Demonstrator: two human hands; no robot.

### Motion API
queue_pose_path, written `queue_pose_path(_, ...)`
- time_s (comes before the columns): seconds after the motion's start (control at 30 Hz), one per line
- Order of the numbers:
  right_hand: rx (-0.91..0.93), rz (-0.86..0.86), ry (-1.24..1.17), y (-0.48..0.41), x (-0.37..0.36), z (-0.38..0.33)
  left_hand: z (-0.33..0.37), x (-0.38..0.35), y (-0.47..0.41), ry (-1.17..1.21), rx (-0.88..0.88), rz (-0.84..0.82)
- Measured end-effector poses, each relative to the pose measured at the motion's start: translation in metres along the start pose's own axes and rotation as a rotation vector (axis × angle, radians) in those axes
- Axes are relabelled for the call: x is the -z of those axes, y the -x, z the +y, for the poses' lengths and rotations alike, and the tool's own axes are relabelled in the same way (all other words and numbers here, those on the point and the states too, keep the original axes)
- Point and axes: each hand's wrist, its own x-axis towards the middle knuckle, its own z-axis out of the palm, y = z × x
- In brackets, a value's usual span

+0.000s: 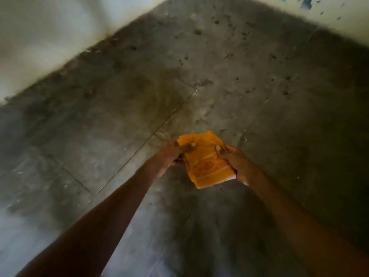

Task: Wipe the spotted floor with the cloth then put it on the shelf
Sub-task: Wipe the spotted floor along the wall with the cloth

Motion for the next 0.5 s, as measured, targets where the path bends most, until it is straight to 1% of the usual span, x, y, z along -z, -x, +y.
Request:
queue_pose_path(0.07,-0.041,0.052,0.022,0.029,0.005,-0.023,0.032,-0.024,0.03,0.063,0.033,0.096)
queue_pose_path(0.13,-0.041,0.186,0.122,0.068,0.003,-0.049,0.067,-0.049,0.063,0.092,0.058,0.157)
queue_pose_path(0.2,0.013,0.38,0.295,0.109,0.004,-0.073,0.108,-0.074,0.095,0.058,0.057,0.202)
queue_pose_path(0.23,0.018,0.451,0.41,0.13,0.005,-0.092,0.133,-0.087,0.114,0.051,0.069,0.222)
queue_pose_path(0.27,0.012,0.474,0.461,0.152,0.004,-0.113,0.155,-0.101,0.133,0.055,0.099,0.242)
queue_pose_path(0.3,-0.023,0.43,0.425,0.179,0.009,-0.143,0.186,-0.118,0.156,0.062,0.128,0.256)
queue_pose_path(0.33,-0.088,0.348,0.28,0.203,0.01,-0.173,0.211,-0.132,0.176,0.073,0.135,0.262)
queue_pose_path(0.37,-0.181,0.258,0.095,0.221,0.014,-0.195,0.233,-0.144,0.194,0.083,0.12,0.225)
queue_pose_path(0.4,-0.26,0.171,-0.044,0.246,0.026,-0.231,0.271,-0.16,0.213,0.078,0.111,0.14)
queue_pose_path(0.43,-0.276,0.092,-0.155,0.264,0.033,-0.252,0.298,-0.172,0.231,0.057,0.102,0.047)
queue_pose_path(0.5,-0.206,-0.004,-0.31,0.302,0.053,-0.299,0.353,-0.2,0.258,-0.038,0.118,-0.1)
